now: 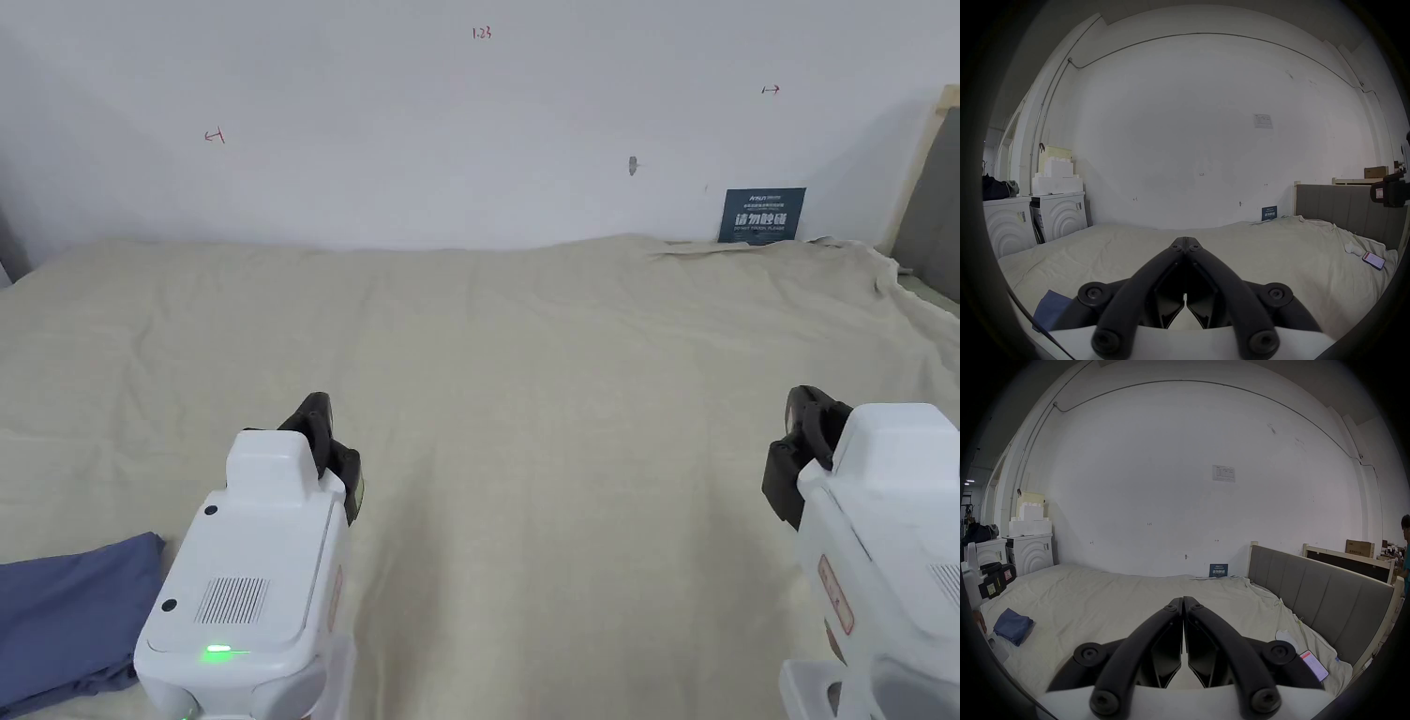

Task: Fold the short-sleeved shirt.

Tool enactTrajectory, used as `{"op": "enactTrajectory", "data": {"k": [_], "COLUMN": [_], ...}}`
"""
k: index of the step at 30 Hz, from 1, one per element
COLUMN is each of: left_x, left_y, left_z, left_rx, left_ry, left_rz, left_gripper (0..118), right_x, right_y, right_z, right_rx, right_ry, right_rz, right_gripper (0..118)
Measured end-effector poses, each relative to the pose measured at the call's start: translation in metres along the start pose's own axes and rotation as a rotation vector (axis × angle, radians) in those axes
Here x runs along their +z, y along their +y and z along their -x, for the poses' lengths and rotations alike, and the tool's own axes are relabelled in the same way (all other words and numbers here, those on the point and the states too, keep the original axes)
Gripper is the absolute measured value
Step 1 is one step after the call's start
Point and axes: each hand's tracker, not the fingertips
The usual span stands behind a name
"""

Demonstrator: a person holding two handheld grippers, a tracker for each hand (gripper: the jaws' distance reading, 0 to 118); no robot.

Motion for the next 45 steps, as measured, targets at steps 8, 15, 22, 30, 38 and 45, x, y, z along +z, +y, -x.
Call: {"op": "enactTrajectory", "data": {"k": [8, 15, 22, 30, 38, 45], "left_x": [-0.0014, -0.003, -0.0025, -0.0022, -0.0037, -0.0036], "left_y": [0.0004, 0.0011, 0.002, 0.0017, 0.0, -0.0002], "left_z": [-0.0039, -0.0044, -0.0058, -0.0045, -0.0032, -0.0027], "left_rx": [-0.001, -0.006, -0.013, -0.013, -0.013, -0.01], "left_ry": [-0.018, -0.018, -0.02, -0.014, -0.015, -0.017], "left_rz": [0.008, 0.005, 0.005, 0.003, 0.01, 0.011], "left_gripper": [0, 0, 0, 0, 0, 0], "right_x": [0.0022, 0.0038, 0.003, 0.0053, 0.0055, 0.0038], "right_y": [0.0012, 0.0028, 0.0027, 0.0048, 0.0043, 0.0026], "right_z": [0.002, 0.002, -0.0011, -0.0002, -0.0007, -0.0028], "right_rx": [0.001, 0.005, 0.007, 0.01, 0.013, 0.013], "right_ry": [-0.009, -0.009, -0.01, -0.01, -0.014, -0.014], "right_rz": [-0.01, -0.011, -0.015, -0.017, -0.015, -0.014], "right_gripper": [0, 0, 0, 0, 0, 0]}}
